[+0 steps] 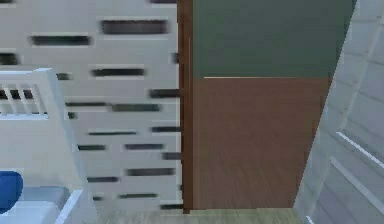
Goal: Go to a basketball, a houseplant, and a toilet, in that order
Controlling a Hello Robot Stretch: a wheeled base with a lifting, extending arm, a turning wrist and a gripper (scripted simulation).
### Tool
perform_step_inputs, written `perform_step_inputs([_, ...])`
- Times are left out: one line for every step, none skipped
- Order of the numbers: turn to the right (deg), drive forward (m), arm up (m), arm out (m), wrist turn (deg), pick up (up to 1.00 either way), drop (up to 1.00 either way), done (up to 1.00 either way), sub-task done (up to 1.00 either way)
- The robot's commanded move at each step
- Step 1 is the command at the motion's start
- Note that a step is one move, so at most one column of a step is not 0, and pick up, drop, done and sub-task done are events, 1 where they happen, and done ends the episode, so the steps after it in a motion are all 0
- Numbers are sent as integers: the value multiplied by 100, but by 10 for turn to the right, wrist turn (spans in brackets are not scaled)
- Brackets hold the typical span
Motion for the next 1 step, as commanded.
perform_step_inputs([0,50,0,0,0,0,0,0,0])
